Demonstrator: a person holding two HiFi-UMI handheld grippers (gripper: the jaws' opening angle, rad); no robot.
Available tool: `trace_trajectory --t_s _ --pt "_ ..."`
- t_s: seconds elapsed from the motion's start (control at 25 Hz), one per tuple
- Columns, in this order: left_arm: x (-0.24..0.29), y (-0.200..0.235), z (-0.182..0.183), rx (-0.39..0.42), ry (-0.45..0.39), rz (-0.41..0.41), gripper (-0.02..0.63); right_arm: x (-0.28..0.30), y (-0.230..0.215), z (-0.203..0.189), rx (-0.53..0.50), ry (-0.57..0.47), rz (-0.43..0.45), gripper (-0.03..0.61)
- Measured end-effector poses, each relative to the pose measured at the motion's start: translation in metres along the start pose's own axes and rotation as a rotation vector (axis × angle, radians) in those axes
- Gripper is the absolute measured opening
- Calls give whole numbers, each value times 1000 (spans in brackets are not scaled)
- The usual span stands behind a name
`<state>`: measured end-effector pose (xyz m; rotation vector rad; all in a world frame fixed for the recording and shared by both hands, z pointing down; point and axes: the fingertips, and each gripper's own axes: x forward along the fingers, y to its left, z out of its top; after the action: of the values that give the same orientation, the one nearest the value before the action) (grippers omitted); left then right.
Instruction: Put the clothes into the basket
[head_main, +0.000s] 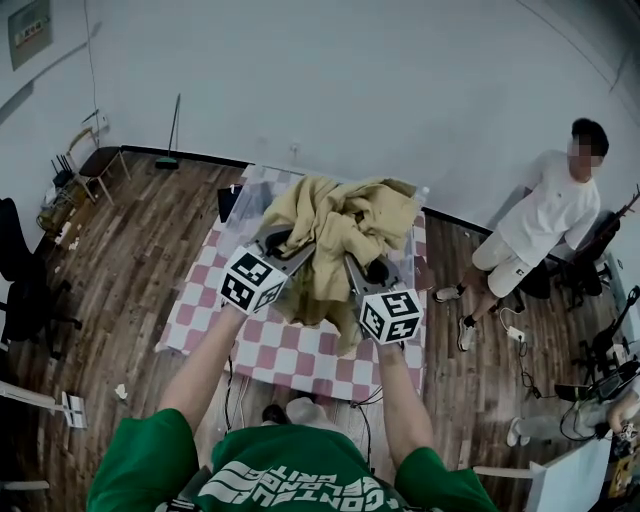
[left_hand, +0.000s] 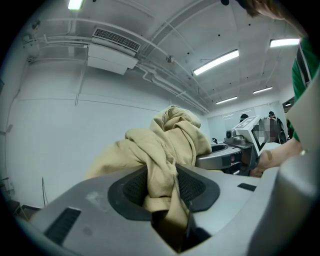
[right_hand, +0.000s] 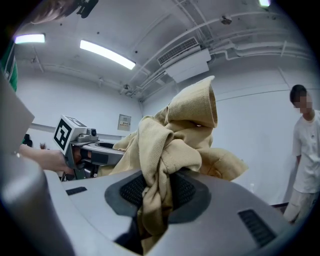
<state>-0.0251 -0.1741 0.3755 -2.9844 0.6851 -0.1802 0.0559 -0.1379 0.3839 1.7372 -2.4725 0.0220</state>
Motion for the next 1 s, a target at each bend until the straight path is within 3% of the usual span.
trace_trajectory --t_s 0.44,1.0 --pt "41 47 54 77 -46 10 137 41 -43 56 -45 -66 -22 100" --pt "118 107 81 102 -67 26 135 106 -116 85 -82 -94 -40 98"
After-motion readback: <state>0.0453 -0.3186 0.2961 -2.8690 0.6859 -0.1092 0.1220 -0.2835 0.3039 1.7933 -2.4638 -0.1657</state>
